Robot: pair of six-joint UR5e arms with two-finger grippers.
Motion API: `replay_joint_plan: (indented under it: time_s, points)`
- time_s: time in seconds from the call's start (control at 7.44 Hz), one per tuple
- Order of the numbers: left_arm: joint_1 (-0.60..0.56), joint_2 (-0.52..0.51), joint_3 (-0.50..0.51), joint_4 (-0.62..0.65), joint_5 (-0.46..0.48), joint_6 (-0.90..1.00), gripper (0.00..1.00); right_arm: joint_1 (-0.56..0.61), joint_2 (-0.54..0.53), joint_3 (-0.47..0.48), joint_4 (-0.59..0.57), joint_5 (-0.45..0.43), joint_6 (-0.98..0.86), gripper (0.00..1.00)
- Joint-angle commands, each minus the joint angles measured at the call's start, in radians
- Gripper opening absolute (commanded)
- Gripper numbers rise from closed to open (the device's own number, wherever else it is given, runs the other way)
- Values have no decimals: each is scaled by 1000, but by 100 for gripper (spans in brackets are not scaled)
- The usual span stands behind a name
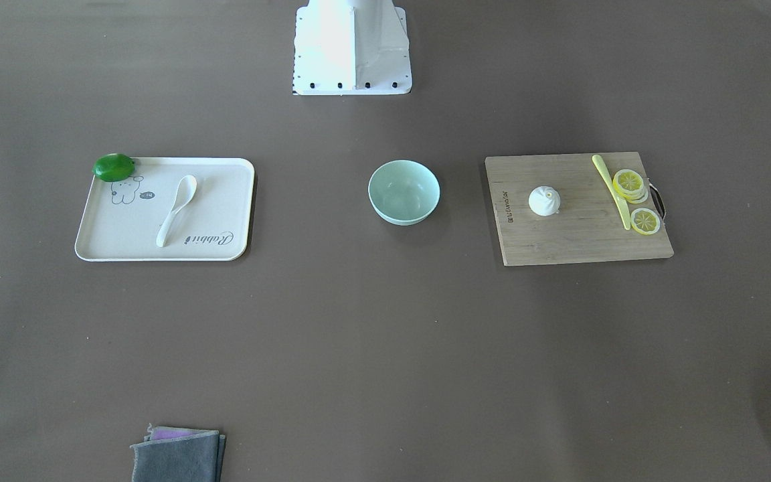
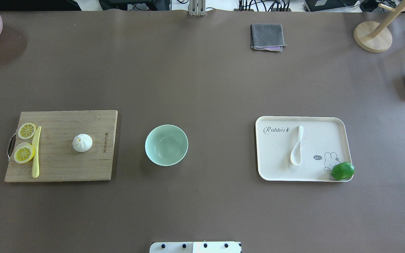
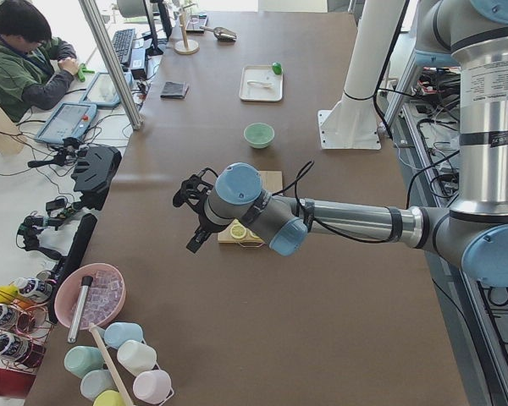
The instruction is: Put spoon and bun in bowl
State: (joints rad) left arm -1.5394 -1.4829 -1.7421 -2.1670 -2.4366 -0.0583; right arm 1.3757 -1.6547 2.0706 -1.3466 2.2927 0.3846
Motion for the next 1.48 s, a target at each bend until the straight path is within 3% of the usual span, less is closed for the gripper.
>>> replay_joint_plan:
  time_s: [0.0, 0.54, 0.81, 1.07, 1.34]
  points:
    - [28, 9, 1, -5, -6, -78, 99, -183, 25, -6, 67, -60, 329, 100]
    - [79, 12, -1, -51, -4, -172, 99, -611, 59, -38, 127, -500, 797, 98]
    - [79, 12, -2, -51, -6, -172, 99, -789, 146, -101, 126, -676, 984, 90]
    - [79, 12, -2, -51, -6, -172, 99, -883, 174, -150, 127, -783, 1065, 71]
    - [79, 12, -2, -53, -6, -172, 99, -911, 185, -187, 129, -815, 1063, 68]
